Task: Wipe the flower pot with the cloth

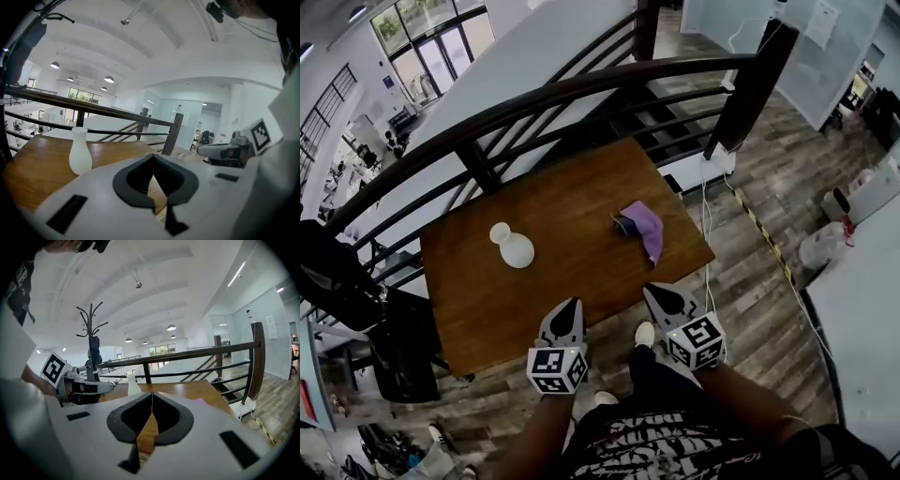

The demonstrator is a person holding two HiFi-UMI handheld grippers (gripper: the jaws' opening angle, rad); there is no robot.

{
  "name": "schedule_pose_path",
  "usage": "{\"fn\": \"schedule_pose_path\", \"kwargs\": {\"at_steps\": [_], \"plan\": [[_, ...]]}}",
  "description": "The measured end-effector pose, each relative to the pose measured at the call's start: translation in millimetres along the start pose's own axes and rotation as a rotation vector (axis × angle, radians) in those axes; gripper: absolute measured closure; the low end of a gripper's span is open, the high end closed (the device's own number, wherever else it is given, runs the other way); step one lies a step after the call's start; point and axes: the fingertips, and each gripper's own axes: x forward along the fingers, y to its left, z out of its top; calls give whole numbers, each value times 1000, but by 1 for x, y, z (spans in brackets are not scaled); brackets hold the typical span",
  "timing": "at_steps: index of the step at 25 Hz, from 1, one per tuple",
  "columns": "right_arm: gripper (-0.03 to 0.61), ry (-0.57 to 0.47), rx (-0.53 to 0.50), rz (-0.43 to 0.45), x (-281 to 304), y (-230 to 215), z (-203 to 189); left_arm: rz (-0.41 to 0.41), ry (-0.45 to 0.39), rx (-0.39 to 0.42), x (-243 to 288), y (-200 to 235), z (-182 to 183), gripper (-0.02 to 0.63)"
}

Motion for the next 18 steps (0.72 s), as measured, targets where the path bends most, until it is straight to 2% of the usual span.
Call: {"fn": "schedule_pose_path", "kwargs": {"at_steps": [4, 11, 18], "plan": [[578, 28, 9, 18, 24, -17, 7, 4, 23, -8, 29, 12, 8, 615], [578, 92, -4, 39, 69, -81, 8, 29, 40, -9, 101, 18, 23, 615], [571, 263, -83, 103, 134, -127, -28, 75, 95, -11, 156, 42, 21, 615]]}}
